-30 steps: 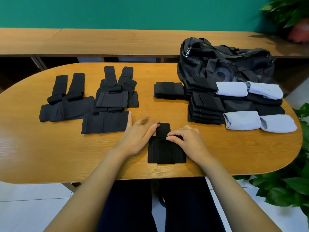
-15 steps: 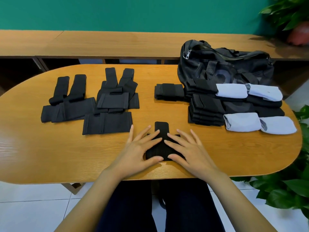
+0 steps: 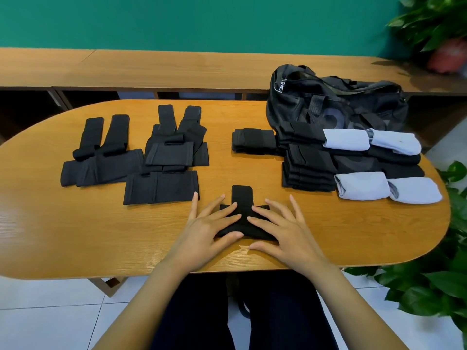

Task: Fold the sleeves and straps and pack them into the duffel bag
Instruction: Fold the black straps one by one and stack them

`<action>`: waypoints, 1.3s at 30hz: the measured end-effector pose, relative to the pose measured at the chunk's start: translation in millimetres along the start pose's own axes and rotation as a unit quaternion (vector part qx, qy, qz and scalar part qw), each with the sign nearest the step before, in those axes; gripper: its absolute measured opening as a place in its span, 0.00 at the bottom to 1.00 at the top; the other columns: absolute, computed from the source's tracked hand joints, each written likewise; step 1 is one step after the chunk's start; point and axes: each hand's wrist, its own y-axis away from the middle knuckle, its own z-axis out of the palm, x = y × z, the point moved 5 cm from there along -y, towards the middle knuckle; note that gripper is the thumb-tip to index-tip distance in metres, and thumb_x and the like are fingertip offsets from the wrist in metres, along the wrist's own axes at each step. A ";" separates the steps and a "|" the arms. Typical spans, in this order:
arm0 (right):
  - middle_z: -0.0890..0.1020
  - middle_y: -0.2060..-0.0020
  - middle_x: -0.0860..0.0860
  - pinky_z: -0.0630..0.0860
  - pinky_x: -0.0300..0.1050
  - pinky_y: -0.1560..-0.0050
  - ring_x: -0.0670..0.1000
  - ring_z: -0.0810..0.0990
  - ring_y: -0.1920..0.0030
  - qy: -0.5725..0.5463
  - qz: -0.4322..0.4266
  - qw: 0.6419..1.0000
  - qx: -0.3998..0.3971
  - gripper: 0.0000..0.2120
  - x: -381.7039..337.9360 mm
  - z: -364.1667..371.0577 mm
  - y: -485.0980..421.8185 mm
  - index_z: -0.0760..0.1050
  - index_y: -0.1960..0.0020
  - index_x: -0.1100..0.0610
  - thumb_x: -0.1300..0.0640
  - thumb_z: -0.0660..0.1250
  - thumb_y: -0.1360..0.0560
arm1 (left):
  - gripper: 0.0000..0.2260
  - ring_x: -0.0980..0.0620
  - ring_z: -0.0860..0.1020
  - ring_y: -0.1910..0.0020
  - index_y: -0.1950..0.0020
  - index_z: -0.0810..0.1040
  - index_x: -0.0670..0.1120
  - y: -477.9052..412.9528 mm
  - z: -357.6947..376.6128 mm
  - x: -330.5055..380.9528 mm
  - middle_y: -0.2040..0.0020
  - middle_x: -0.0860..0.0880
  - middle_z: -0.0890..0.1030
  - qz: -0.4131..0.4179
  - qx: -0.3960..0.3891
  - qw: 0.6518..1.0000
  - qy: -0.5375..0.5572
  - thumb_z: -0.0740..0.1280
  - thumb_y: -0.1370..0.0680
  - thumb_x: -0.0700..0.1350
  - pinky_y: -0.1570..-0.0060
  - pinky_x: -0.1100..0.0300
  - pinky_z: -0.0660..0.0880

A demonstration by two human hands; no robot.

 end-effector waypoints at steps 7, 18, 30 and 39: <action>0.81 0.40 0.42 0.53 0.66 0.26 0.47 0.72 0.33 -0.018 -0.012 0.996 0.084 0.18 1.1 -6.1 1.4 0.79 0.39 0.47 0.44 0.57 0.21 | 0.25 0.58 0.56 0.23 0.33 0.76 0.57 4.0 -4.0 3.7 0.30 0.59 0.72 0.034 0.044 0.998 0.001 0.52 0.21 0.68 0.26 0.43 0.31; 0.80 0.58 0.43 0.65 0.52 0.33 0.40 0.71 0.54 -0.133 0.114 0.973 0.152 0.21 8.7 -26.2 -27.8 0.83 0.46 0.52 0.37 0.62 0.25 | 0.17 0.68 0.72 0.51 0.45 0.81 0.54 -4.8 -11.4 1.1 0.54 0.63 0.77 -0.158 0.161 0.968 0.109 0.63 0.26 0.61 0.24 0.46 0.38; 0.76 0.35 0.49 0.69 0.51 0.34 0.51 0.70 0.33 -0.016 0.121 0.988 0.093 0.20 1.1 -17.0 -49.6 0.72 0.30 0.53 0.53 0.66 0.21 | 0.35 0.51 0.60 0.24 0.22 0.58 0.48 -33.9 -21.7 -17.2 0.29 0.52 0.71 -0.211 0.130 0.968 -0.030 0.66 0.24 0.61 0.28 0.46 0.30; 0.72 0.30 0.45 0.60 0.51 0.27 0.46 0.65 0.28 -0.030 0.087 0.996 0.017 0.26 -14.1 0.8 -25.6 0.79 0.45 0.46 0.36 0.45 0.19 | 0.34 0.55 0.50 0.22 0.25 0.66 0.55 -29.8 -14.6 -24.9 0.25 0.57 0.66 -0.078 0.018 0.989 -0.125 0.43 0.24 0.69 0.30 0.41 0.26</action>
